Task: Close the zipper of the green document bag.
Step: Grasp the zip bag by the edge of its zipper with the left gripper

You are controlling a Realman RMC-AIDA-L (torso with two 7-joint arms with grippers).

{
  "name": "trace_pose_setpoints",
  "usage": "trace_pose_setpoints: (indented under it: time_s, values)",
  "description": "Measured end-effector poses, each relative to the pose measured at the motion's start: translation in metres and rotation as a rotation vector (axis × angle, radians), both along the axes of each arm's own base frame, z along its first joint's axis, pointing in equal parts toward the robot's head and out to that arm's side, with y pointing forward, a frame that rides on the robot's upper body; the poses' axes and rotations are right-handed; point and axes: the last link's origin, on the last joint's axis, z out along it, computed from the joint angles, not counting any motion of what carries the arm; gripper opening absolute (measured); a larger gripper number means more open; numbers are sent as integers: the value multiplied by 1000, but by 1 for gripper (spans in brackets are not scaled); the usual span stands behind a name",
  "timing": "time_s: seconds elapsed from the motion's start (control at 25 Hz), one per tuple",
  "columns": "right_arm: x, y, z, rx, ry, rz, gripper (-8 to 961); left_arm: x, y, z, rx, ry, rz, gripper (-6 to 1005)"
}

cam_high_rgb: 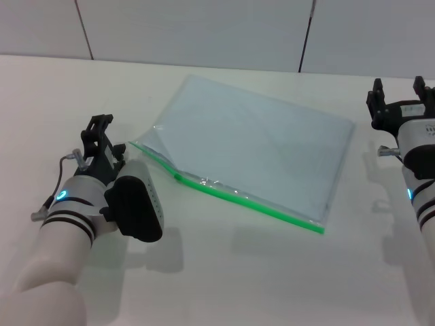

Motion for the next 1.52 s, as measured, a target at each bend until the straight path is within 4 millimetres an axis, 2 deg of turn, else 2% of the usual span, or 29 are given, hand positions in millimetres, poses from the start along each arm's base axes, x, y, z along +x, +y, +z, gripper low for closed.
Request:
trace_pose_setpoints:
  time_s: [0.72, 1.52]
  values:
    - [-2, 0, -1, 0, 0, 6, 677, 8, 9, -3, -36, 32, -33, 678]
    - [-3, 0, -1, 3, 1, 8, 678, 8, 13, -6, -75, 71, -41, 678]
